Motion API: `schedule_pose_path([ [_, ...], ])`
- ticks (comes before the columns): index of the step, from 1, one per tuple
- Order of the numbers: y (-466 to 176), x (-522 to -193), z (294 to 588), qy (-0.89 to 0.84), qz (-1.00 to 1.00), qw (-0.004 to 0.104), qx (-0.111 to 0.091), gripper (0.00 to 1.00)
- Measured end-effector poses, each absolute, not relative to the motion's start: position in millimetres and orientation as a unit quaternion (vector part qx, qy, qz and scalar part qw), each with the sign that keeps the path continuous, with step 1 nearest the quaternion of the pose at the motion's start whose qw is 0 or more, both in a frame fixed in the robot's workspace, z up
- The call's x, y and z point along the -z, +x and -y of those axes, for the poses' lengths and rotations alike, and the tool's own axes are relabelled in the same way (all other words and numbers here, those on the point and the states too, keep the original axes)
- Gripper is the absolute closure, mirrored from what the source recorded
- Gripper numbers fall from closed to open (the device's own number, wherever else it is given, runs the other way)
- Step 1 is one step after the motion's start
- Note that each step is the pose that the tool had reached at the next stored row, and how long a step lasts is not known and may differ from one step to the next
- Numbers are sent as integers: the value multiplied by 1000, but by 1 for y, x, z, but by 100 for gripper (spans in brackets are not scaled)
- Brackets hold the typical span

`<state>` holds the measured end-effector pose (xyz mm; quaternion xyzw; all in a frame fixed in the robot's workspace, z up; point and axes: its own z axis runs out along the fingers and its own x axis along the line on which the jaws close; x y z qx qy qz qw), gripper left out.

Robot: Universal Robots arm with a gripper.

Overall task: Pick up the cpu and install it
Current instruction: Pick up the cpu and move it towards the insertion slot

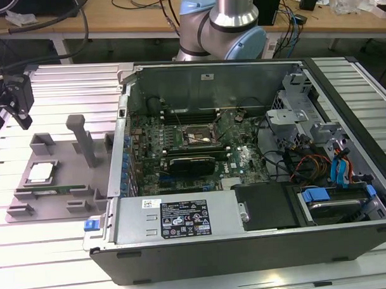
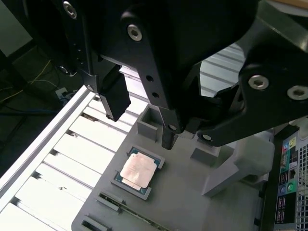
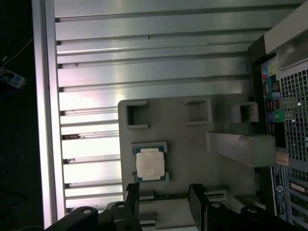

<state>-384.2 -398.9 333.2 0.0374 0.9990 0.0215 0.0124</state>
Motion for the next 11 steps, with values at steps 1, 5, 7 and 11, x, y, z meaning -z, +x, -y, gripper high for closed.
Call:
schedule_pose_path([
  [1, -384, -333, 399, 37, -999, 12, -21, 46],
  [5, -384, -329, 399, 37, -999, 13, -22, 46],
  [7, -384, -327, 399, 37, -999, 12, -22, 46],
  [11, -384, -324, 399, 37, -999, 12, -21, 46],
])
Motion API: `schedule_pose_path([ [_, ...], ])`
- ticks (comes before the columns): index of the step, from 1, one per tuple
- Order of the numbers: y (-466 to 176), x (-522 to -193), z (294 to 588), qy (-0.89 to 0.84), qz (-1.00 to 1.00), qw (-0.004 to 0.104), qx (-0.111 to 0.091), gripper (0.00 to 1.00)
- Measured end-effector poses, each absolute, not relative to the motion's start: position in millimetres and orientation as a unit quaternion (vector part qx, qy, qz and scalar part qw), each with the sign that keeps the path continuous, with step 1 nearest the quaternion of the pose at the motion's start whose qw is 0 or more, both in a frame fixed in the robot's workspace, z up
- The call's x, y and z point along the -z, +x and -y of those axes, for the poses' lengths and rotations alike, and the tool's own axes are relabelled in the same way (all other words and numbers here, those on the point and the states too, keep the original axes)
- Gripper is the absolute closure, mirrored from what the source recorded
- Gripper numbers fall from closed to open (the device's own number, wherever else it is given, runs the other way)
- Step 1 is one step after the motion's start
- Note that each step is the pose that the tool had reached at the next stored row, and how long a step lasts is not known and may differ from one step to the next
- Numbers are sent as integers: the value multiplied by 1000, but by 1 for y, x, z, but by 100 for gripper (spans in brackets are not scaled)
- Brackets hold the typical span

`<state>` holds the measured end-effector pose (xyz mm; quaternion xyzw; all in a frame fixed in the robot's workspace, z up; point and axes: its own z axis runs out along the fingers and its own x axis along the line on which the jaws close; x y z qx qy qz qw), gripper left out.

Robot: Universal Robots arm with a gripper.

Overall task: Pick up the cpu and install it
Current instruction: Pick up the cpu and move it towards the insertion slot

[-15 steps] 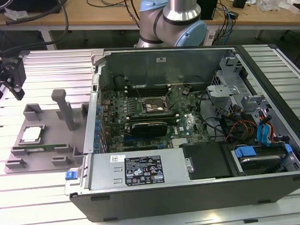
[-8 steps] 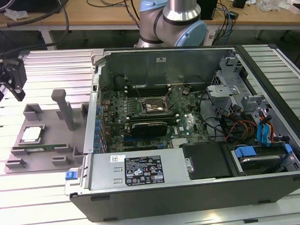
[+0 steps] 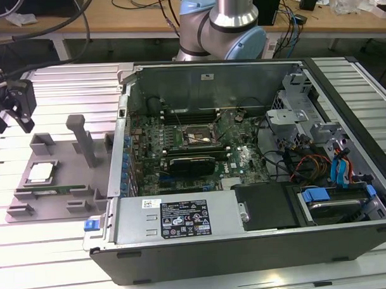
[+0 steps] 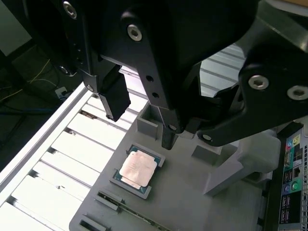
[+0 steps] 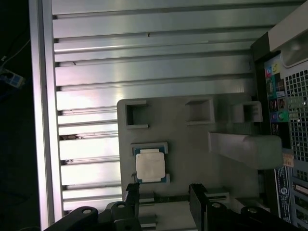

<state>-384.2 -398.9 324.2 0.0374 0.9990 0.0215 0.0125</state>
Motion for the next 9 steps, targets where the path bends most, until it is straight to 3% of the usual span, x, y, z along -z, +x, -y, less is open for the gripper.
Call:
schedule_pose_path([
  [9, -384, -321, 399, 37, -999, 12, -22, 46],
])
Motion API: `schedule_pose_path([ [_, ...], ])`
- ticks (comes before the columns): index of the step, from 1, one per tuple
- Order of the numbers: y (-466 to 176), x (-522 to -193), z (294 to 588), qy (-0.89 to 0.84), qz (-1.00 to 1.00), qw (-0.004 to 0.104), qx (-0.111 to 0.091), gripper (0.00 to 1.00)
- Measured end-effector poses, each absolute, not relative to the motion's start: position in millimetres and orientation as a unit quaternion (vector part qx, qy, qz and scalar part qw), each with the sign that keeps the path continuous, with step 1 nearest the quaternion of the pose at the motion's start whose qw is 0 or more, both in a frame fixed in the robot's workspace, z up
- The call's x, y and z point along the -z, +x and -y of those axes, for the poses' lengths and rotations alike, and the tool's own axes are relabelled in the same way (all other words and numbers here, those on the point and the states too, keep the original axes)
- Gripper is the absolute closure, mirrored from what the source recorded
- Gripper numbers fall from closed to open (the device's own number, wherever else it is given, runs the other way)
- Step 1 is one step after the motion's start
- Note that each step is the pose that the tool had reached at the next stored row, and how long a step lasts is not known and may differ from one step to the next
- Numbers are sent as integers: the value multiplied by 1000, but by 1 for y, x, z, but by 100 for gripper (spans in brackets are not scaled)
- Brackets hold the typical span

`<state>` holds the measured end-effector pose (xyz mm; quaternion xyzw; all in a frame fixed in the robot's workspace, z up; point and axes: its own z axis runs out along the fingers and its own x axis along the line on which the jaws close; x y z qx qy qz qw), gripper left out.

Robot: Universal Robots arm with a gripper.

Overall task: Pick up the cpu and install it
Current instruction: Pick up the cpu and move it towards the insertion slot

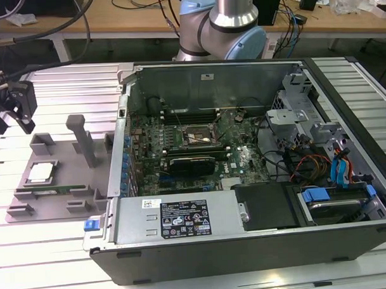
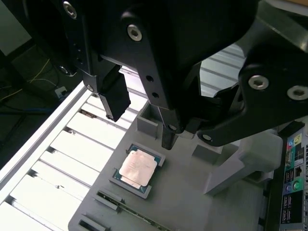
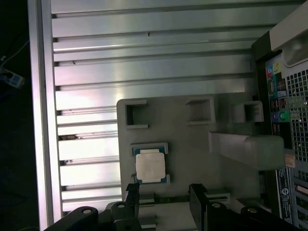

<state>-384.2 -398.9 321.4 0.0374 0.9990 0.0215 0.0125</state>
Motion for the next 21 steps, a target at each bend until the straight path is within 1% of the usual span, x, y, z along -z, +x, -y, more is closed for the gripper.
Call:
schedule_pose_path([
  [21, -384, -308, 399, 37, -999, 13, -19, 46],
])
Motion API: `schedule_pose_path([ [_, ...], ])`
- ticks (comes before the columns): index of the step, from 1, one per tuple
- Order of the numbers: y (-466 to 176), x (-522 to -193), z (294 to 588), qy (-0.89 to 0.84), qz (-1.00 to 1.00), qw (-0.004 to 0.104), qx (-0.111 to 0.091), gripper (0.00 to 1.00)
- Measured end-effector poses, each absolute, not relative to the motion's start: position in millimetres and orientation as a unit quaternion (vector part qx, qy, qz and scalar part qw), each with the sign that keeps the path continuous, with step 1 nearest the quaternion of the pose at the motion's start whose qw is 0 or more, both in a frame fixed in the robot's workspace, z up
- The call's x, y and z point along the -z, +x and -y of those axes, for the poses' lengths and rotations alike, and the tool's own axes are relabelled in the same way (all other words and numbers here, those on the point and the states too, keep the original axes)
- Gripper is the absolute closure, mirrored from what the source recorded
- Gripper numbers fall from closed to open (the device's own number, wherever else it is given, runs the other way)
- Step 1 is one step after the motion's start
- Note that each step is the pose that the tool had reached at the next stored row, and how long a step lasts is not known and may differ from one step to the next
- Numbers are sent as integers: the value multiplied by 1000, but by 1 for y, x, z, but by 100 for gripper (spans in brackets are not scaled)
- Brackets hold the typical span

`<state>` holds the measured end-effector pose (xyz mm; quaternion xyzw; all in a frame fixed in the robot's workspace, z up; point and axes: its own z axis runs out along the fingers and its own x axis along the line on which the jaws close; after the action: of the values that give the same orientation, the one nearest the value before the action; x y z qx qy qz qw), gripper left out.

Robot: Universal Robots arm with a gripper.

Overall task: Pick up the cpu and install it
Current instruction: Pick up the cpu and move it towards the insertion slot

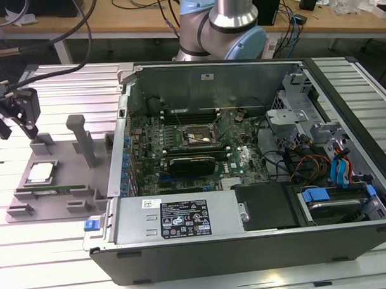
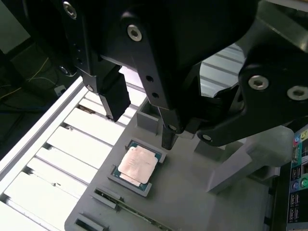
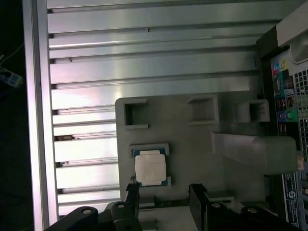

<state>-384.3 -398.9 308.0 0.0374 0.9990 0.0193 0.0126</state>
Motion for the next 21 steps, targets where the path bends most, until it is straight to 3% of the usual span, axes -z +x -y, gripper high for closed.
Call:
schedule_pose_path([
  [8, -385, -303, 398, 8, -1000, 13, 2, 46],
  [21, -385, -289, 398, 8, -1000, 13, 2, 46],
])
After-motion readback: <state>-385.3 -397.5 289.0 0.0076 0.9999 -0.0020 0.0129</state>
